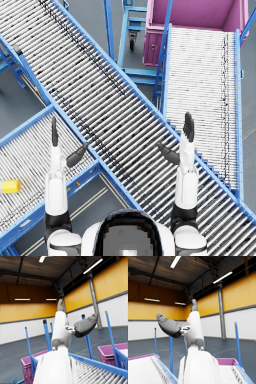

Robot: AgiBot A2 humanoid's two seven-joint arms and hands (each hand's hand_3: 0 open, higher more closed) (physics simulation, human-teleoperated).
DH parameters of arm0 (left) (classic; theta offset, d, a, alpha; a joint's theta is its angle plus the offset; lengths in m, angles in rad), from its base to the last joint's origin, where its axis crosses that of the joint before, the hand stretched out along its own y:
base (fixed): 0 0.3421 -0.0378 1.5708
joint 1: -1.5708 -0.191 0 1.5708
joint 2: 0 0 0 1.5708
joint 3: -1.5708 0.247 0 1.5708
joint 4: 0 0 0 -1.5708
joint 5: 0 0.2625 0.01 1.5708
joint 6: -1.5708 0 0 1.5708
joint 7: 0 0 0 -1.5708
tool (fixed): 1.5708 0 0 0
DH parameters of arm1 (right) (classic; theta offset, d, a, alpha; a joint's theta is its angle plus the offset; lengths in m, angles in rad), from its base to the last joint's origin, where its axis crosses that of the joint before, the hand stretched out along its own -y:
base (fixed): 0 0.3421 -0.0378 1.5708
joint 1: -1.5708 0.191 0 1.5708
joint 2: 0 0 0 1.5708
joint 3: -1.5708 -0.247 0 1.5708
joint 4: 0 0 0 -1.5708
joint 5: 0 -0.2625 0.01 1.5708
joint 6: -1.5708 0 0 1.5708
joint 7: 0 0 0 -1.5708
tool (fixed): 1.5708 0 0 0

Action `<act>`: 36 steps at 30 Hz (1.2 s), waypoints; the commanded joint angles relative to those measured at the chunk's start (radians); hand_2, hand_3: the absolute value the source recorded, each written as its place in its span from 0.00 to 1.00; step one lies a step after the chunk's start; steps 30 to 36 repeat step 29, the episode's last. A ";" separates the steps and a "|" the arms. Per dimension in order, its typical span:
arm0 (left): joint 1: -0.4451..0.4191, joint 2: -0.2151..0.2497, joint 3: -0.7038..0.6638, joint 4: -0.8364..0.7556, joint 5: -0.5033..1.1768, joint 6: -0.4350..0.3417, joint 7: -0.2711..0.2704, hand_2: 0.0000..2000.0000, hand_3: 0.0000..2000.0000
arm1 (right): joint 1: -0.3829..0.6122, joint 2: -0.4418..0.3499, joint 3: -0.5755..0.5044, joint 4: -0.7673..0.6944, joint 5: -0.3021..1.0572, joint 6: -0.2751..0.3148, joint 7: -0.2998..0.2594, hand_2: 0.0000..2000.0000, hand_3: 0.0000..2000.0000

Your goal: Pick up the oil and place it on the left assembly line, put the cola on the right, and keep Sprite still

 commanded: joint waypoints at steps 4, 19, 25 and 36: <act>-0.012 -0.008 0.046 0.025 -0.080 0.016 0.016 0.00 0.00 | -0.032 0.047 0.037 -0.018 -0.066 0.016 -0.016 0.00 0.00; -0.056 -0.043 0.240 0.126 -0.407 0.080 0.080 0.00 0.00 | -0.155 0.238 0.186 -0.094 -0.335 0.079 -0.080 0.00 0.00; -0.059 -0.045 0.253 0.132 -0.429 0.084 0.084 0.00 0.00 | -0.163 0.250 0.197 -0.099 -0.353 0.083 -0.084 0.00 0.00; -0.059 -0.046 0.255 0.133 -0.432 0.085 0.084 0.00 0.00 | -0.164 0.251 0.198 -0.100 -0.355 0.084 -0.085 0.00 0.00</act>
